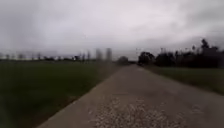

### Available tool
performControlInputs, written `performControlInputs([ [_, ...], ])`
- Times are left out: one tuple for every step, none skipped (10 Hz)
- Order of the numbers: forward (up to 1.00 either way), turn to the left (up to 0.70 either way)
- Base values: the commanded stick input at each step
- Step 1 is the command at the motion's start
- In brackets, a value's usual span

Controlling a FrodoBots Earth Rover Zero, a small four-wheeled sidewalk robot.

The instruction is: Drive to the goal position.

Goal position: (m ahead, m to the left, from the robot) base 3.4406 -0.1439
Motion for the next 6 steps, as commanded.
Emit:
performControlInputs([
  [0.85, -0.33],
  [0.85, -0.32],
  [0.85, -0.15],
  [0.85, 0.0],
  [0.85, 0.0],
  [0.85, 0.0],
])
